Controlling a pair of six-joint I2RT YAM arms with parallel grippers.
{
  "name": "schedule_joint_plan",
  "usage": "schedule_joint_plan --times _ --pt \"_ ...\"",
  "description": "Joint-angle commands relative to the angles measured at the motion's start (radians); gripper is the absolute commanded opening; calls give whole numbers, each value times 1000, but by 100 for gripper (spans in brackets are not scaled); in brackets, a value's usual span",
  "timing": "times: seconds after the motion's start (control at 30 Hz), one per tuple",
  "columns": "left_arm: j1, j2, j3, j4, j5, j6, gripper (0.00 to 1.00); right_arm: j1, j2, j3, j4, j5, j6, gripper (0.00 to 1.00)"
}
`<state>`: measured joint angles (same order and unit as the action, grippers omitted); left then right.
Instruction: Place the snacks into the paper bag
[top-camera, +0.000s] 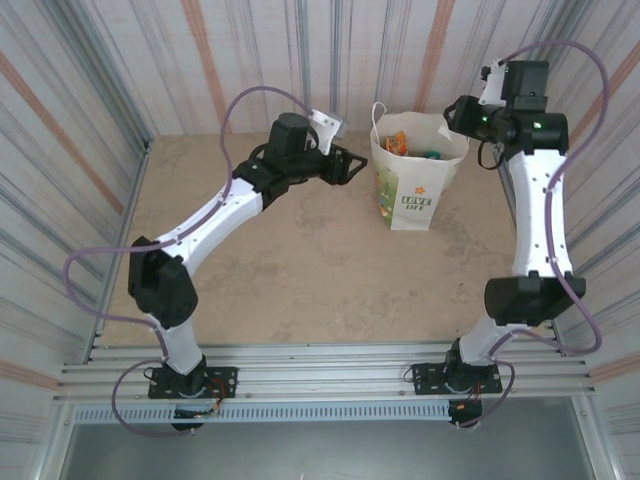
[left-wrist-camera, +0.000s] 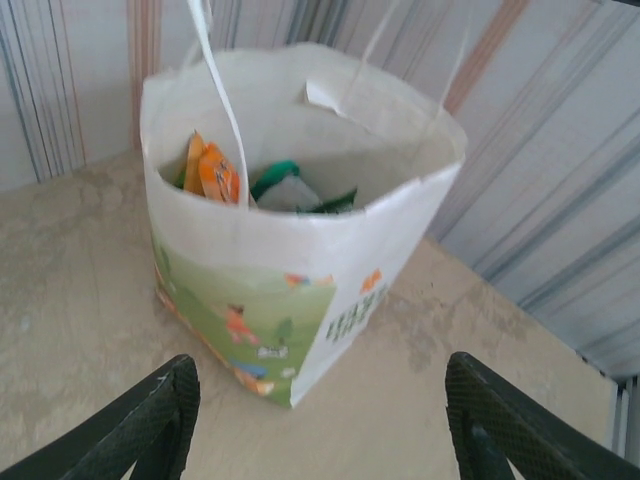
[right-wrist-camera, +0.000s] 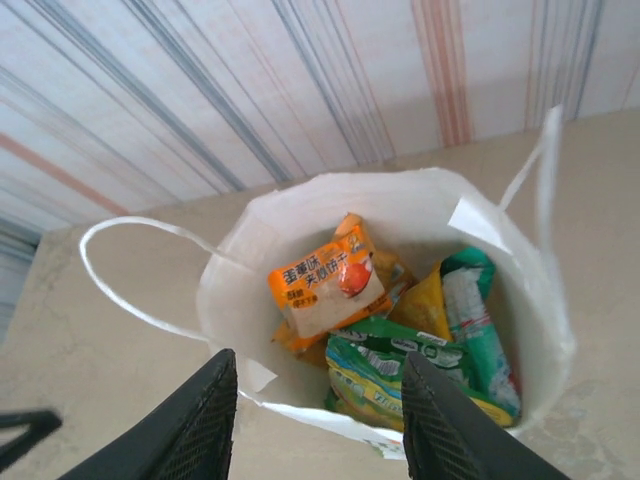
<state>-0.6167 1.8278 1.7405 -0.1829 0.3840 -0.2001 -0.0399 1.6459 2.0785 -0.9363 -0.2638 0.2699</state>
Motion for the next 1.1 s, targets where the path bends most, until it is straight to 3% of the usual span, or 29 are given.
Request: schedule_joint_plan --times 0.0,0.2,0.5,0.57,0.7,1.0,1.07 --pt "22 76 126 17 8 -67 68 -31 -4 -37 23 26 -37 47" --pt "28 240 360 -4 43 -120 67 -90 24 -28 34 -22 -48 48" --pt "29 433 564 53 93 -227 61 -136 142 39 14 -89 -56 50" --pt "29 471 608 53 113 -238 49 -144 160 51 19 -97 -58 51" --pt "29 497 635 85 150 -257 0 -149 210 96 24 -116 -69 51" --pt "29 462 600 89 154 -214 0 -142 326 183 50 -173 -64 49" --pt "28 453 594 84 154 -207 0 -135 363 228 26 -192 -68 35"
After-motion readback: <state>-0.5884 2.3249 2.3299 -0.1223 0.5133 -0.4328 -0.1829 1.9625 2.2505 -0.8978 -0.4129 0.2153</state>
